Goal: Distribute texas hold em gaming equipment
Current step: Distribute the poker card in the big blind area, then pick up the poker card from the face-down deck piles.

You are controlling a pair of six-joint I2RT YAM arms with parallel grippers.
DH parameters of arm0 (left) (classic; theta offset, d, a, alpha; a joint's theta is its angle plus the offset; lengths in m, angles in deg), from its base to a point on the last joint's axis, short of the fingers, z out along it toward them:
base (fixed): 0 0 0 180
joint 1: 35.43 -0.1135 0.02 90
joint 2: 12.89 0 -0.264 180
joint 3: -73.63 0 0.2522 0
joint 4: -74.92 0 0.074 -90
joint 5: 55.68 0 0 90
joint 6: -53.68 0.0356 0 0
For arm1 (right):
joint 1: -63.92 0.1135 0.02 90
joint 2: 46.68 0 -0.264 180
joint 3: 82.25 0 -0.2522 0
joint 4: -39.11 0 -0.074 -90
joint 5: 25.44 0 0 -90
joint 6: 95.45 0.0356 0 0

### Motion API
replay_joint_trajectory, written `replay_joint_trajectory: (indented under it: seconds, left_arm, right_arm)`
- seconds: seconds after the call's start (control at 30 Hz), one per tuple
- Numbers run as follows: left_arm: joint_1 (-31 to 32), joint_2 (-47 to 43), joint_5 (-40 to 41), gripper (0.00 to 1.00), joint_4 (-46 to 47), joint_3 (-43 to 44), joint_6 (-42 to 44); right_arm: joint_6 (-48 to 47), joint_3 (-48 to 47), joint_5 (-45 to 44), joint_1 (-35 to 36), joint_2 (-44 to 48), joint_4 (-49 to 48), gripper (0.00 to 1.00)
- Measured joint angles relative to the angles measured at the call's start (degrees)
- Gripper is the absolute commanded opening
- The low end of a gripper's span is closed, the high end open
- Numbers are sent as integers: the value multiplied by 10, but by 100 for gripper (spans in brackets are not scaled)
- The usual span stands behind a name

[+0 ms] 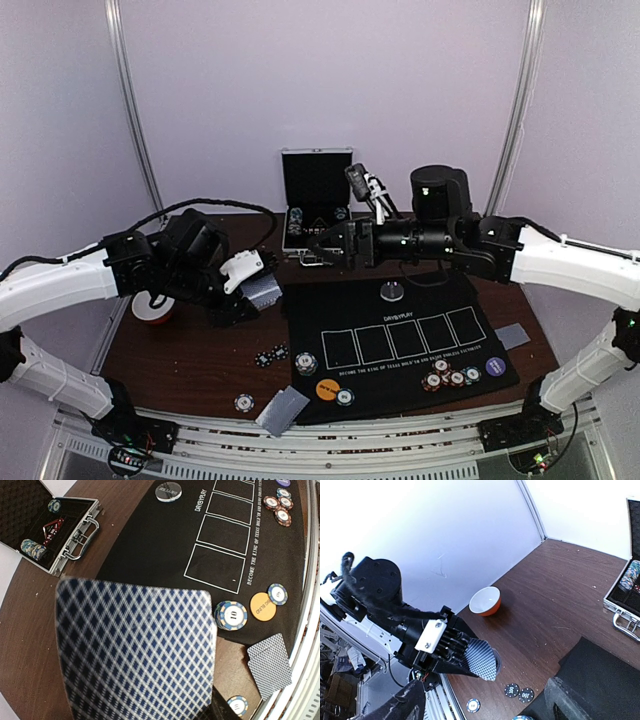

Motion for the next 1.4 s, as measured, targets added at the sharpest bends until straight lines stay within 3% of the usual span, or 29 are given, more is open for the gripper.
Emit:
replay_joint_trajectory:
  seconds: [0.3, 0.6, 0.83, 0.97, 1.4]
  left_arm:
    - [-3, -1, -21, 44, -20, 4, 6]
    - [-3, -1, -31, 44, -16, 10, 9]
    - [-4, -2, -36, 43, -5, 12, 11]
    - [-4, -2, -43, 43, -5, 12, 14]
    - [-4, -10, -45, 43, -5, 12, 16]
  right_arm:
    - [-30, -61, 77, -12, -171, -65, 88]
    - [-28, -64, 158, -10, -217, -112, 86]
    - [-17, -66, 166, -10, -238, -150, 81]
    - [-18, -71, 163, -10, -258, -149, 70]
    - [-44, -77, 136, -11, -232, -97, 17]
